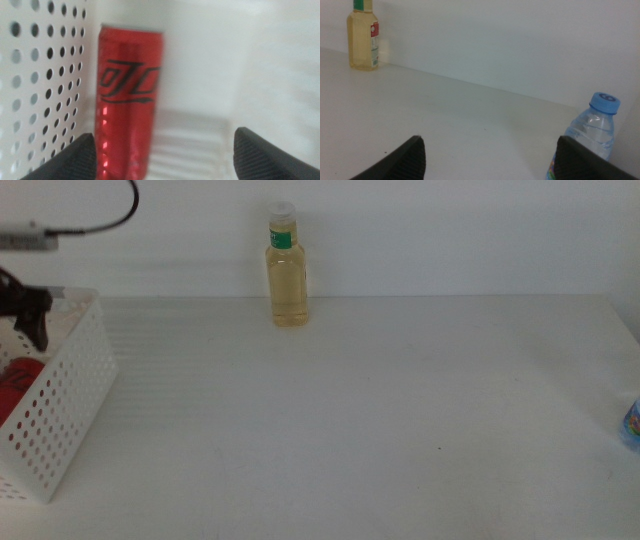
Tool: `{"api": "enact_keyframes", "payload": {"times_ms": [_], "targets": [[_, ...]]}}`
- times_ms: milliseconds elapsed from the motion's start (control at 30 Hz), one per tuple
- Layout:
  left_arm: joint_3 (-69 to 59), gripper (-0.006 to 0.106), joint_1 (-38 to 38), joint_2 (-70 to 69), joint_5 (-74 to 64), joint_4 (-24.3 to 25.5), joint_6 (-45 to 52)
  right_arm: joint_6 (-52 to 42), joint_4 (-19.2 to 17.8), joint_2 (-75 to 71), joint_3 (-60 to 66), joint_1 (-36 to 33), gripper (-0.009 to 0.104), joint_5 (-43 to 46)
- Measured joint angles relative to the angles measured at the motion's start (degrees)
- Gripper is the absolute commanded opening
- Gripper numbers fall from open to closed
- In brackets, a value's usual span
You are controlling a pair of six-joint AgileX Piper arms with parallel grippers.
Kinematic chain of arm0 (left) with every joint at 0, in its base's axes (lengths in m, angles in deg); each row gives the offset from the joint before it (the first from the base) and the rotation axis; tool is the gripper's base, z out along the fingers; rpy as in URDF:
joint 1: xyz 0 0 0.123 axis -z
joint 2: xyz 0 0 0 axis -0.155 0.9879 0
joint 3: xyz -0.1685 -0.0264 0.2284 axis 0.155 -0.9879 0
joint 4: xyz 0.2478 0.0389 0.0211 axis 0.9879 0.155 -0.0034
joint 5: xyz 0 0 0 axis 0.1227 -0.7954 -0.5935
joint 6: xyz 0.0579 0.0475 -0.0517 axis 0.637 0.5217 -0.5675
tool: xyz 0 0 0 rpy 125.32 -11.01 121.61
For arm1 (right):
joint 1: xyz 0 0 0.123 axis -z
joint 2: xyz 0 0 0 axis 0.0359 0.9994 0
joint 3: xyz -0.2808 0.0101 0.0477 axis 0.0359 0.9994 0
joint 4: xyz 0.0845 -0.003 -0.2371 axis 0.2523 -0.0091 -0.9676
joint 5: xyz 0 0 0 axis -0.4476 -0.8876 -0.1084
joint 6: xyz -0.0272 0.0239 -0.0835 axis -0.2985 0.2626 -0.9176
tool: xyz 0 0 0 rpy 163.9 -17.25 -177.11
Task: Use arms to grab the bottles and put them into the dustbin to the left of the table.
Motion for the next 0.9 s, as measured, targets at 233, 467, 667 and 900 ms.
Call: {"api": "enact_keyframes", "payload": {"times_ms": [233, 467, 667, 900], "targets": [[-1.94, 0.08, 6.68, -11.29, -0.54, 0.18, -5.01, 0.0, 0.0, 0.0, 0.0, 0.0, 0.067, 0.0], [-11.42, 0.066, 16.43, -22.55, 4.89, 3.51, -13.11, 0.0, 0.0, 0.0, 0.0, 0.0, 0.067, 0.0], [-21.74, 0.054, 24.56, -30.13, 12.92, 5.07, -17.44, 0.0, 0.0, 0.0, 0.0, 0.0, 0.067, 0.0], [-35.63, 0.054, 32.04, -36.86, 25.64, 7.72, -22.15, 0.0, 0.0, 0.0, 0.0, 0.0, 0.067, 0.0]]}}
